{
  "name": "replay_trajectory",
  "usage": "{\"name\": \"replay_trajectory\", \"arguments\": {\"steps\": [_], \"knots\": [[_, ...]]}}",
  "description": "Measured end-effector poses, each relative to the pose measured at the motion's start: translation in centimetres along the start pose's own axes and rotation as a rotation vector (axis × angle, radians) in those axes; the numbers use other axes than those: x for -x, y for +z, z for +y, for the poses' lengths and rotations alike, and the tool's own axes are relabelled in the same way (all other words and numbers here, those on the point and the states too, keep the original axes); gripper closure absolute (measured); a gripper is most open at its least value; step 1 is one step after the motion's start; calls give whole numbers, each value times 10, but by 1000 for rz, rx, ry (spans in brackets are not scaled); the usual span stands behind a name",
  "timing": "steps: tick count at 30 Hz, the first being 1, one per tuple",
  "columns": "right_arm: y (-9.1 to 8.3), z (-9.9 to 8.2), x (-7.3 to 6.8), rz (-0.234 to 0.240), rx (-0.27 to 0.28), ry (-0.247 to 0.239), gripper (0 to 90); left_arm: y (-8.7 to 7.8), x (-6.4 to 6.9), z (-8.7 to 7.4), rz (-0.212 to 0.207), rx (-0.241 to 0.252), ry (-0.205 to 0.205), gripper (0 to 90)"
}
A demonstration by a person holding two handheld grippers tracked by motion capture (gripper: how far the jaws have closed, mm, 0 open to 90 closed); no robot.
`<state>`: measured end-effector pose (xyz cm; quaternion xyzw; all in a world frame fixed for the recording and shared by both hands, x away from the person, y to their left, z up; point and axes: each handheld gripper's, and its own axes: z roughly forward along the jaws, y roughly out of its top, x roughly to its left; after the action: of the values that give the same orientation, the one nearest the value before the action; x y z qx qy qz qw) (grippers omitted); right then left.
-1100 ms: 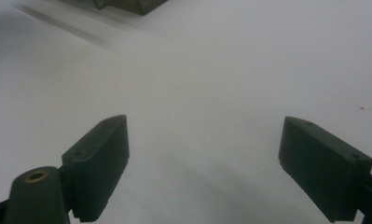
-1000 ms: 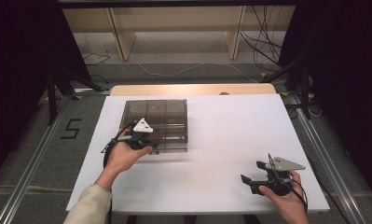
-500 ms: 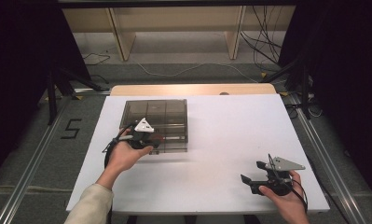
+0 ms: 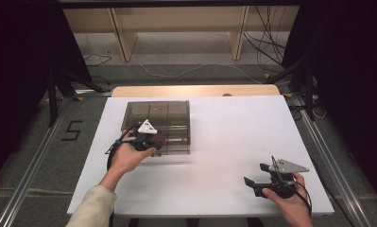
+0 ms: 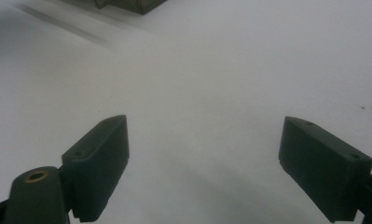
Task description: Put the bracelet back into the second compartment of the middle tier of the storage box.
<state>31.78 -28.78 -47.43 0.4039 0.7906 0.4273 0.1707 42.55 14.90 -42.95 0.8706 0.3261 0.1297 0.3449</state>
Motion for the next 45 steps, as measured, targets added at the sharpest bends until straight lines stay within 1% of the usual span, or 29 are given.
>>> {"name": "replay_trajectory", "arguments": {"steps": [21,45], "knots": [[0,0,0,3,-5,-3,170,8,-2,-2,4,-14,5,866],[1,0,0,3,-9,-3,170,15,-7,-4,12,-24,-15,846]]}}
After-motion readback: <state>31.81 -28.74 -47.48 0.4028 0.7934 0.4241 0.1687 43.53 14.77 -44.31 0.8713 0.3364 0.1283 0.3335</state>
